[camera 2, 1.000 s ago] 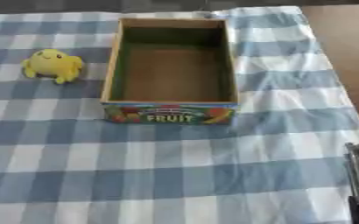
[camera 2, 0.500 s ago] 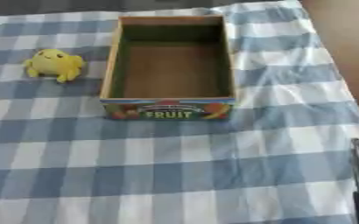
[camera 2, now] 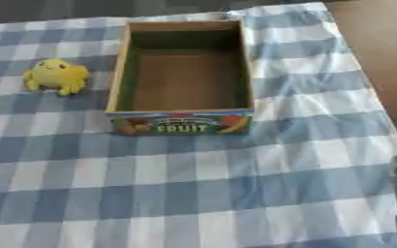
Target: Pick up objects on the table and place them in the box.
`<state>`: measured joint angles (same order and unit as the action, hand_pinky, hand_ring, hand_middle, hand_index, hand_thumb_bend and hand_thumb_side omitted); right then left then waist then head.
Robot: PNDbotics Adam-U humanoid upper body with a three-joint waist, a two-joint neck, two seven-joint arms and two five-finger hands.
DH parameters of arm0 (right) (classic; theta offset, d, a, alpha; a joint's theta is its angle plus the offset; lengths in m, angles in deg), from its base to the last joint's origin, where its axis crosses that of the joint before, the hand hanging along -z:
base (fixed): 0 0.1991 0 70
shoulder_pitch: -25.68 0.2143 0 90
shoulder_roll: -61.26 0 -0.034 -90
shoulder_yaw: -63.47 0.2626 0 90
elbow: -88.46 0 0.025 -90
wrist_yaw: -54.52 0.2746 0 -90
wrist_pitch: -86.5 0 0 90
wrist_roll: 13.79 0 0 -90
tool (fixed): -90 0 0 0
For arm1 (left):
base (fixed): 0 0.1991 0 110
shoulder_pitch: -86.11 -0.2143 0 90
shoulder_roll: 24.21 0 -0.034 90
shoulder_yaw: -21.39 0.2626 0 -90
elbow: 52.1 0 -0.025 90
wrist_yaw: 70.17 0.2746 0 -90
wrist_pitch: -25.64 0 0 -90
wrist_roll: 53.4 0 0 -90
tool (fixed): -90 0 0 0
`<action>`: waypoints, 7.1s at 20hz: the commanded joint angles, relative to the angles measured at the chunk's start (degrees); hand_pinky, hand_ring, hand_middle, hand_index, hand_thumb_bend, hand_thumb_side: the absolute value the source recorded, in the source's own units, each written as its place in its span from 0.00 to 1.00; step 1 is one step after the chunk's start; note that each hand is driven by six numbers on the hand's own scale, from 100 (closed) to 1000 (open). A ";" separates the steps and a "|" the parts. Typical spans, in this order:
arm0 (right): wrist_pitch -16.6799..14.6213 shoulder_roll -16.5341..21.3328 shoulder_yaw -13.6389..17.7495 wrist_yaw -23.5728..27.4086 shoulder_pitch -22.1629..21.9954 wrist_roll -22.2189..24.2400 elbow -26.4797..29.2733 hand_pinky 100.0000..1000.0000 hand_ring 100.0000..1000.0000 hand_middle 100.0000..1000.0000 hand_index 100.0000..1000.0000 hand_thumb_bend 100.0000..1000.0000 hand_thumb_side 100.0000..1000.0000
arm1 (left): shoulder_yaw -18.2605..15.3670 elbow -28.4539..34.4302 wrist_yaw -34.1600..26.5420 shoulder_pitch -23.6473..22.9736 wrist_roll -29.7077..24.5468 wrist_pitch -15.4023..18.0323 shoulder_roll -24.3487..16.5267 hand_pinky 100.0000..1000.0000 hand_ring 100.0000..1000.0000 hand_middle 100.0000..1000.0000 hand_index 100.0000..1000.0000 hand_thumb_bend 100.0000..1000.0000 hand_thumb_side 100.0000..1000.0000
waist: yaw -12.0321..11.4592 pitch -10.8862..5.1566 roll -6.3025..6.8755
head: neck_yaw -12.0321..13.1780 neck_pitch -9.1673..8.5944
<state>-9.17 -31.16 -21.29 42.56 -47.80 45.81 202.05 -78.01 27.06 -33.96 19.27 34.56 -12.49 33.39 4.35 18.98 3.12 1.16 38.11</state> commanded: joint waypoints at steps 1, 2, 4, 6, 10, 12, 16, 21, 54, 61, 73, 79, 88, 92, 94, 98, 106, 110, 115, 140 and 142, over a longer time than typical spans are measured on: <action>0.02 1.40 -0.11 0.29 0.07 0.57 1.00 0.93 0.85 0.58 0.84 0.00 0.71 | 1.26 -2.27 3.57 4.47 -3.98 0.10 -1.07 0.77 0.77 0.75 0.93 0.05 0.42 | 0.17 -1.15 0.12 | 0.53 -0.60; 0.04 1.47 -0.10 0.29 -0.02 0.59 1.00 0.93 0.85 0.58 0.84 0.00 0.71 | 1.53 -3.34 4.10 6.23 -5.18 0.10 -0.68 0.77 0.78 0.75 0.93 0.05 0.42 | 0.28 -1.12 0.15 | 0.62 -0.62; 0.10 1.48 -0.17 0.35 -0.14 0.68 1.00 0.93 0.85 0.58 0.84 0.00 0.71 | 2.39 -5.58 4.67 9.84 -7.64 0.10 0.13 0.77 0.78 0.75 0.96 0.06 0.42 | 0.50 -1.06 0.21 | 0.72 -0.70; 0.13 1.48 -0.29 0.39 -0.18 0.83 1.00 0.93 0.85 0.58 0.84 0.00 0.71 | 3.35 -7.16 5.25 12.85 -9.97 0.10 0.79 0.78 0.78 0.76 0.98 0.06 0.38 | 0.69 -0.99 0.29 | 0.80 -0.70; 0.29 1.48 -0.45 0.46 -0.39 1.08 1.00 0.93 0.85 0.58 0.84 0.00 0.71 | 5.29 -10.18 5.46 17.93 -15.17 0.10 4.01 0.77 0.80 0.79 0.98 0.00 0.22 | 0.86 -1.06 0.30 | 1.05 -0.56; 0.32 1.42 -0.54 0.52 -0.46 1.23 1.00 0.93 0.85 0.58 0.84 0.00 0.71 | 5.65 -11.75 4.42 20.16 -18.33 0.10 5.82 0.77 0.80 0.79 0.98 0.00 0.23 | 0.92 -1.16 0.22 | 1.23 -0.59; 0.41 1.32 -0.61 0.63 -0.64 1.41 1.00 0.93 0.85 0.58 0.84 0.00 0.71 | 5.85 -13.45 2.97 23.21 -23.58 0.10 7.69 0.79 0.80 0.79 1.00 0.07 0.26 | 1.10 -1.27 0.15 | 1.58 -0.85; 0.41 1.32 -0.76 0.75 -0.60 1.69 1.00 0.93 0.85 0.58 0.84 0.00 0.71 | 6.74 -15.29 5.11 25.93 -26.29 0.10 9.01 0.81 0.81 0.79 0.99 0.26 0.40 | 1.57 -1.25 0.24 | 2.08 -1.19; 0.44 0.87 -1.19 1.43 0.07 2.76 1.00 0.94 0.86 0.57 0.84 0.00 0.72 | 5.56 -30.53 36.60 32.80 -11.19 0.10 12.59 0.84 0.86 0.79 0.99 0.28 0.23 | 4.44 0.49 1.60 | 5.09 -2.83; 0.64 0.71 -1.27 1.52 0.05 3.05 1.00 0.94 0.86 0.57 0.84 0.00 0.72 | 5.35 -32.95 40.60 33.79 -6.81 0.10 12.86 0.83 0.85 0.79 0.98 0.22 0.24 | 4.66 0.71 1.77 | 5.43 -3.17; 0.83 0.37 -1.23 1.49 -0.06 3.28 1.00 0.95 0.87 0.57 0.84 0.00 0.72 | 4.07 -35.06 40.57 34.30 -5.96 -0.42 13.63 0.81 0.84 0.77 0.94 0.16 0.42 | 5.07 1.42 1.91 | 5.94 -3.47; 0.89 0.26 -1.08 1.51 -0.07 3.20 1.00 0.95 0.87 0.57 0.84 0.00 0.72 | 3.96 -34.93 40.59 34.15 -3.90 -2.50 13.87 0.77 0.80 0.73 0.87 0.04 0.29 | 5.42 1.73 1.97 | 6.19 -3.71; 0.95 0.19 -0.81 1.50 -0.10 2.96 1.00 0.95 0.87 0.57 0.84 0.00 0.72 | 4.21 -35.69 40.01 33.92 -0.80 -4.20 14.03 0.70 0.74 0.69 0.82 0.00 0.14 | 5.81 1.94 2.12 | 6.25 -3.72; 0.94 0.14 -0.72 1.53 -0.14 2.79 1.00 0.95 0.87 0.57 0.84 0.00 0.72 | 4.11 -35.77 39.08 33.68 0.74 -4.51 14.21 0.59 0.66 0.66 0.76 0.00 0.14 | 5.85 1.91 2.06 | 6.16 -3.50; 0.92 0.13 -0.68 1.54 -0.17 2.72 1.00 0.95 0.87 0.57 0.84 0.00 0.72 | 3.99 -35.75 38.06 33.62 2.02 -5.02 14.26 0.52 0.61 0.64 0.72 0.00 0.15 | 5.84 1.84 2.00 | 6.11 -3.30; 0.93 0.11 -0.64 1.58 -0.30 2.69 1.00 0.95 0.87 0.57 0.84 0.00 0.72 | 4.01 -35.14 35.25 33.40 5.33 -5.99 14.18 0.41 0.54 0.60 0.66 0.00 0.16 | 5.70 1.60 1.85 | 5.94 -2.81; 0.98 -0.03 -0.57 1.72 -0.49 2.78 1.00 0.95 0.87 0.57 0.84 0.00 0.72 | 4.73 -34.06 31.07 33.05 6.64 -6.72 14.24 0.36 0.52 0.61 0.63 0.00 0.18 | 5.47 0.82 1.42 | 5.76 -2.36; 1.02 -0.09 -0.50 1.80 -0.65 2.77 1.00 0.95 0.87 0.57 0.84 0.00 0.71 | 4.74 -31.86 28.69 33.18 5.76 -6.54 14.19 0.36 0.52 0.60 0.63 0.00 0.19 | 5.29 0.26 1.21 | 5.66 -2.14; 0.89 -0.15 -0.36 1.86 -0.69 2.64 1.00 0.95 0.87 0.57 0.84 0.00 0.71 | 4.84 -26.45 24.80 33.62 5.44 -7.18 14.71 0.35 0.51 0.58 0.61 0.00 0.22 | 5.02 -0.57 0.93 | 5.57 -1.90; -0.07 -1.59 0.64 3.06 1.75 -2.45 1.00 0.95 0.86 0.57 0.84 0.00 0.71 | 11.17 -10.06 32.22 35.94 4.87 -5.66 30.07 0.40 0.52 0.54 0.62 0.00 0.23 | 7.45 -1.43 -0.57 | 6.43 -1.73; -0.08 -1.79 0.46 3.33 2.08 -2.99 1.00 0.95 0.85 0.58 0.84 0.00 0.71 | 10.90 -11.95 34.29 36.54 4.42 -4.00 30.37 0.41 0.52 0.54 0.62 0.00 0.22 | 8.15 -1.32 -0.43 | 6.84 -1.94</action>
<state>-9.24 -33.43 -21.25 45.45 -46.40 43.34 202.05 -66.92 15.31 -0.76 54.23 39.13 -17.51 64.17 12.66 18.69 2.89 7.84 36.19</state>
